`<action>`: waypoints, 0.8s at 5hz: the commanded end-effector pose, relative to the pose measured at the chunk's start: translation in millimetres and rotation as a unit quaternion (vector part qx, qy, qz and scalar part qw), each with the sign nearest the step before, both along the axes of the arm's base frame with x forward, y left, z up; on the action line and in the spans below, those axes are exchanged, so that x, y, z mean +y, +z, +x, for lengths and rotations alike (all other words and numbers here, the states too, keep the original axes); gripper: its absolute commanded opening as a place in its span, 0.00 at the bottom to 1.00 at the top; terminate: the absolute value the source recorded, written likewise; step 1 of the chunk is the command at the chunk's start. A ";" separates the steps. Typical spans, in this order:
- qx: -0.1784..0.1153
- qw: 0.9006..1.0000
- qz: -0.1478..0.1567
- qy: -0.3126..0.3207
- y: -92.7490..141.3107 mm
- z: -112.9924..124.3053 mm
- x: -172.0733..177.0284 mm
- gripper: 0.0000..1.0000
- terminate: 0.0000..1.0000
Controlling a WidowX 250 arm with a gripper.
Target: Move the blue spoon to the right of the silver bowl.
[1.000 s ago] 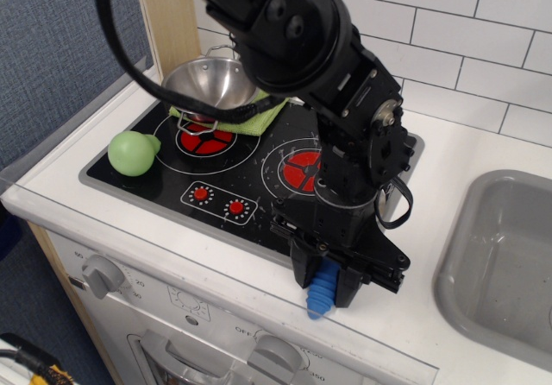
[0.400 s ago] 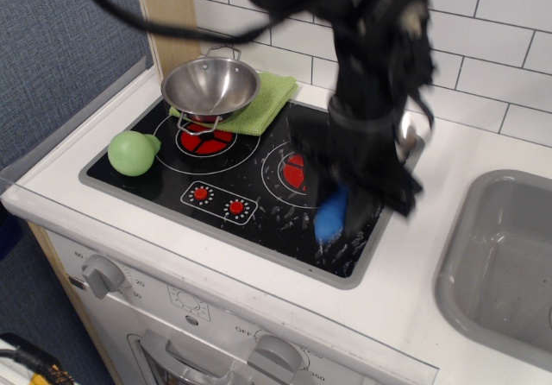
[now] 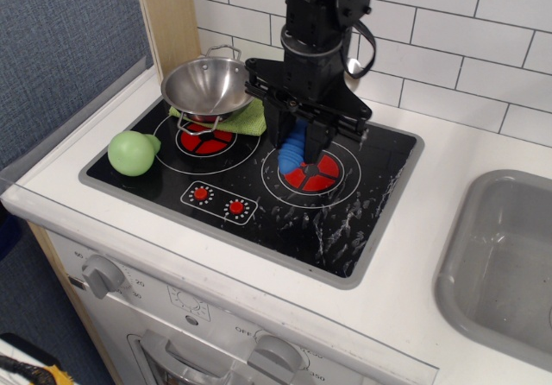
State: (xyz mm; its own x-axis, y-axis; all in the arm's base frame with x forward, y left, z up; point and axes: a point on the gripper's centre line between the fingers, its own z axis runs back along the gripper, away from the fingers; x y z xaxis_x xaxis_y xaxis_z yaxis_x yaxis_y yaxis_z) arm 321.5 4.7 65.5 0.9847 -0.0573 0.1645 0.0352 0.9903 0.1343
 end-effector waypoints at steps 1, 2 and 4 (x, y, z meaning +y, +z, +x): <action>-0.001 1.000 0.002 0.025 -8.3 27.4 30.5 0.00 0.00; 0.025 0.999 0.002 0.019 -30.0 34.1 37.0 0.00 0.00; 0.045 0.999 -0.020 -0.023 -49.0 31.1 22.6 1.00 0.00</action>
